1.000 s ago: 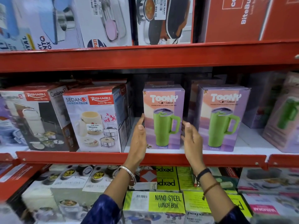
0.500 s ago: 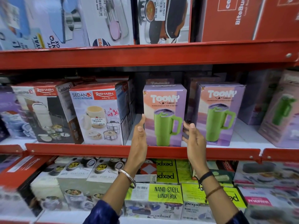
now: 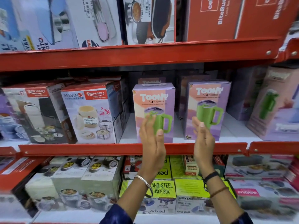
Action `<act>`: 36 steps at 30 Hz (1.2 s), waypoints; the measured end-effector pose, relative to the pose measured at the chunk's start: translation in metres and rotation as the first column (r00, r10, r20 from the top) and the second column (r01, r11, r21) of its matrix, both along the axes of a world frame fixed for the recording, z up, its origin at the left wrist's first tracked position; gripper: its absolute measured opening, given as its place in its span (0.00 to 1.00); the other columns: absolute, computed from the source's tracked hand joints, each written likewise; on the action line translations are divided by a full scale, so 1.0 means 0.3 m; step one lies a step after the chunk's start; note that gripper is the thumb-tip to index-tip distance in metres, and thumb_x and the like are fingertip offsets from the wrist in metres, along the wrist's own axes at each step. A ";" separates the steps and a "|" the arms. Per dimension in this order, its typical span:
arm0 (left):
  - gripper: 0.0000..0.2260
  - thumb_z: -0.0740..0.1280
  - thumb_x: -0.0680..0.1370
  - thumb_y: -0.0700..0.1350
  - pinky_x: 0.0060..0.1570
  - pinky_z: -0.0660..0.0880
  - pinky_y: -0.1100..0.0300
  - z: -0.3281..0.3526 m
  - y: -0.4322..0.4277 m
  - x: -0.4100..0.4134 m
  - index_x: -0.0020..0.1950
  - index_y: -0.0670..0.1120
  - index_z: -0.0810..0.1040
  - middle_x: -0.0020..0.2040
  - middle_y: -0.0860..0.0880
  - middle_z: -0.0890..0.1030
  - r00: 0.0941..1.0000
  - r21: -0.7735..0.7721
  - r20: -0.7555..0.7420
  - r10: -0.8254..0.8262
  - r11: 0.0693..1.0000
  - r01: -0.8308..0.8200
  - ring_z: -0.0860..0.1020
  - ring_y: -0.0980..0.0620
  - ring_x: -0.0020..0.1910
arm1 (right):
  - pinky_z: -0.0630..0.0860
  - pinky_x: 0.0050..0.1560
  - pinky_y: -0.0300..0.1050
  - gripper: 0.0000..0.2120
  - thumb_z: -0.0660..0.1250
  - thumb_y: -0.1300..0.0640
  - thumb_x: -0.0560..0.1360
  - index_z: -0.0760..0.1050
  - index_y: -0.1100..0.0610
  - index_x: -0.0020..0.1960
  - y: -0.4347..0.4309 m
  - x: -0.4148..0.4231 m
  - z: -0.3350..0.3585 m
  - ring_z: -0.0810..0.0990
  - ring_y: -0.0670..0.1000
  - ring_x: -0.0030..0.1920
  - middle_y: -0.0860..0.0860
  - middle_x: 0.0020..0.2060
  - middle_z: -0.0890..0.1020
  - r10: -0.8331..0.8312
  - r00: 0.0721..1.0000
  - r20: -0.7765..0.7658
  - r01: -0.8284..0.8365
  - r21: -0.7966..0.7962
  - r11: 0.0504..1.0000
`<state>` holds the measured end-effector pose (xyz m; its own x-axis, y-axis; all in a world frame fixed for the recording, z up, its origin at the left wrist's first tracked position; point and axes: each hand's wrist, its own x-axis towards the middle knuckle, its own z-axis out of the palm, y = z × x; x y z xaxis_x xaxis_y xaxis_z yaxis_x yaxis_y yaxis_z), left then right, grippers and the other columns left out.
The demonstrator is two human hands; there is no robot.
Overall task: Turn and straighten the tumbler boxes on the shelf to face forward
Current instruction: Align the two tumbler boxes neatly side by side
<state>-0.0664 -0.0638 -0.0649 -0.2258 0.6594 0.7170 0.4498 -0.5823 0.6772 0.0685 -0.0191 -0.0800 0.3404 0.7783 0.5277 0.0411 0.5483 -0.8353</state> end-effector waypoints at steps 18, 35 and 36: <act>0.26 0.42 0.79 0.60 0.74 0.46 0.59 0.038 0.231 0.326 0.77 0.53 0.49 0.74 0.60 0.52 0.957 -0.355 0.161 -0.241 0.891 0.284 0.50 0.60 0.75 | 0.61 0.70 0.43 0.27 0.48 0.40 0.79 0.67 0.53 0.71 0.136 0.322 0.036 0.68 0.46 0.68 0.51 0.70 0.71 -0.032 0.999 -0.006 0.030 -0.176 0.984; 0.43 0.39 0.65 0.78 0.70 0.48 0.61 0.012 0.118 0.339 0.76 0.59 0.48 0.73 0.64 0.50 0.947 -0.342 0.150 -0.283 0.884 0.318 0.49 0.67 0.71 | 0.74 0.61 0.49 0.29 0.46 0.41 0.80 0.73 0.59 0.65 0.067 0.428 0.041 0.78 0.51 0.58 0.55 0.61 0.78 0.069 0.992 -0.109 -0.092 -0.215 0.972; 0.42 0.40 0.65 0.77 0.71 0.48 0.60 0.012 0.108 0.342 0.76 0.59 0.48 0.74 0.64 0.50 0.949 -0.343 0.150 -0.276 0.886 0.312 0.49 0.66 0.72 | 0.74 0.61 0.50 0.29 0.46 0.41 0.79 0.73 0.60 0.65 0.056 0.428 0.043 0.78 0.52 0.58 0.56 0.62 0.78 0.070 0.991 -0.113 -0.093 -0.218 0.972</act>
